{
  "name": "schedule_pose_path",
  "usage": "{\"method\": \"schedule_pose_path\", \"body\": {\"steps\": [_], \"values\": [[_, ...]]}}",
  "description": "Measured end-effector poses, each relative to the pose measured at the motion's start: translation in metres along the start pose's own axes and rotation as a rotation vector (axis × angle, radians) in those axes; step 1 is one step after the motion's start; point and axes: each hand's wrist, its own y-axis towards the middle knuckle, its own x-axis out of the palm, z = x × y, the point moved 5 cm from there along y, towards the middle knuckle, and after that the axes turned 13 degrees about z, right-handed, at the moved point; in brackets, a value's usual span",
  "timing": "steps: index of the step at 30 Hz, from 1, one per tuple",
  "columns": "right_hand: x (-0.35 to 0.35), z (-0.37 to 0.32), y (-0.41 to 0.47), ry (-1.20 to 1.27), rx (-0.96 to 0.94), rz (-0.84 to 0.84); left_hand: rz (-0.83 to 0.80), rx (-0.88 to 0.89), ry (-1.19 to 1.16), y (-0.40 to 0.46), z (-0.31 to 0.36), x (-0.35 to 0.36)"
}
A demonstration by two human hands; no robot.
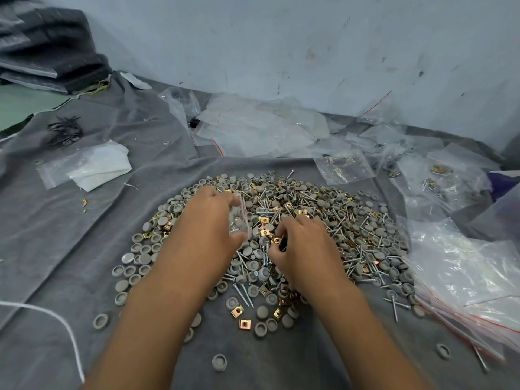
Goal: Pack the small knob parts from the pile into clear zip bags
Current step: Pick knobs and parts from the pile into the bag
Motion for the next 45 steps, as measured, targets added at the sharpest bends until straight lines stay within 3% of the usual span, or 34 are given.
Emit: {"method": "schedule_pose_path", "body": {"steps": [9,15,17,22,25,30,37,41,45], "values": [[-0.001,0.001,0.002,0.164,0.066,0.004,-0.008,0.024,-0.006,-0.003,0.008,0.006],[0.002,0.003,0.004,0.239,0.084,-0.088,-0.015,0.025,-0.009,-0.004,0.009,0.008],[0.0,0.006,0.006,0.408,0.146,-0.133,-0.01,0.027,-0.028,-0.004,0.01,0.007],[-0.017,0.008,0.013,1.109,0.354,-0.244,-0.017,0.034,-0.087,-0.008,0.015,0.009],[-0.023,0.003,0.013,1.301,0.366,-0.246,-0.034,0.051,-0.105,-0.008,0.019,0.012],[-0.038,-0.002,0.011,1.146,0.189,-0.121,-0.028,0.091,-0.14,-0.006,0.025,0.016],[-0.054,-0.015,-0.001,0.626,-0.093,0.091,-0.041,0.108,-0.169,-0.004,0.025,0.018],[-0.05,-0.009,-0.001,0.524,-0.066,0.091,-0.103,0.095,-0.177,-0.005,0.022,0.016],[-0.051,-0.007,-0.001,0.514,-0.046,0.1,-0.056,0.03,-0.215,-0.002,0.019,0.01]]}}
